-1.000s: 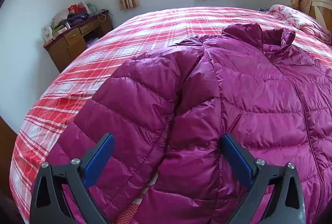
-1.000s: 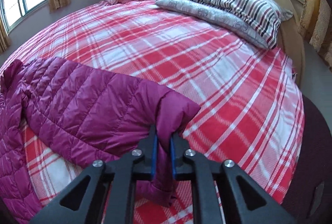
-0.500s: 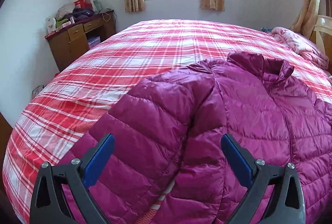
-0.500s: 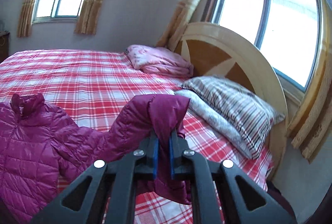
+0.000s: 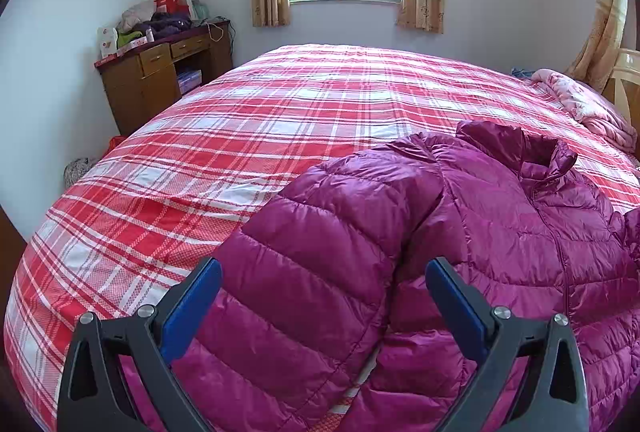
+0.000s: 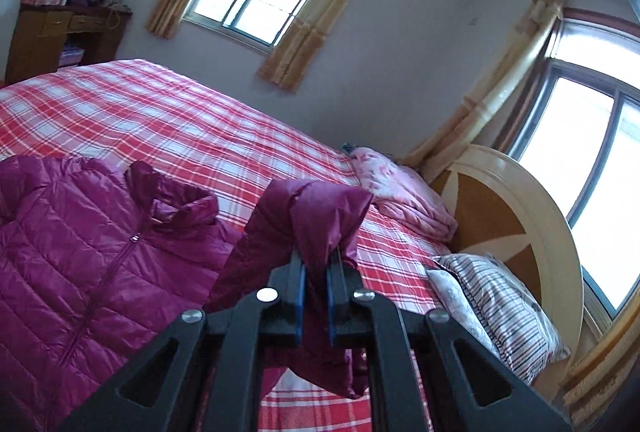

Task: Fold large clothes
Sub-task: 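Grasp the jacket sleeve cuff with the right gripper and lift it, then carry the sleeve across the jacket body and lay it down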

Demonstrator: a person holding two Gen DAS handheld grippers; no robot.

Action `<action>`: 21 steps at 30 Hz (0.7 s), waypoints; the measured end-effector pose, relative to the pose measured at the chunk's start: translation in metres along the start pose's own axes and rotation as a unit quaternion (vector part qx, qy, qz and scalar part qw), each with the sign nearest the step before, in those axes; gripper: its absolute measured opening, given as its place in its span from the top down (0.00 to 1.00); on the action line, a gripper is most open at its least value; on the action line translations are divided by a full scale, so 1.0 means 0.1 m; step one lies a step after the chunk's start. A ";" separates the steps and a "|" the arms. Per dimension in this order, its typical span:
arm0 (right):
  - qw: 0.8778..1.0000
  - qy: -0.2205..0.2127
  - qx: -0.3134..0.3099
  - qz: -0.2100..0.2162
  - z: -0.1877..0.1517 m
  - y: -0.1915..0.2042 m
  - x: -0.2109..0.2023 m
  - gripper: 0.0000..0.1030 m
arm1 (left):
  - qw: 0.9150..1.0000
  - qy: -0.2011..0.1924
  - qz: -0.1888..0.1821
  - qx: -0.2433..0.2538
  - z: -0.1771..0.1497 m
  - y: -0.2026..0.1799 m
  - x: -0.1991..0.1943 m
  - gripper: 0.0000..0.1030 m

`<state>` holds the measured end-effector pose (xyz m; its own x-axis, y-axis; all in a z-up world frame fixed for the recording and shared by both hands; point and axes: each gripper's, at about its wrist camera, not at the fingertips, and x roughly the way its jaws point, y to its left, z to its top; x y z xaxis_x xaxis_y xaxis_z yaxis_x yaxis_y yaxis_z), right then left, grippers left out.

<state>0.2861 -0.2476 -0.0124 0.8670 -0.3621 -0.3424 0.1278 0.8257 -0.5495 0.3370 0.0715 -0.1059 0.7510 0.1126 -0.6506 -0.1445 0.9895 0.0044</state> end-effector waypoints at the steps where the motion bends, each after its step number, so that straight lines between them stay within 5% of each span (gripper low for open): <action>1: 1.000 -0.001 -0.011 0.007 0.04 0.15 0.03 0.91 | 1.000 0.001 0.000 -0.001 -0.01 0.02 0.00 0.01; 21: 0.987 0.043 -0.058 0.142 -0.15 2.06 0.62 0.90 | 1.000 0.014 0.026 0.004 -0.08 0.14 0.09 0.01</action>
<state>0.3590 -0.1061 -0.1581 0.8151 -0.1629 -0.5559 -0.1752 0.8454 -0.5046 0.3370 0.0854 -0.1180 0.7240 0.1613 -0.6707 -0.1774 0.9831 0.0449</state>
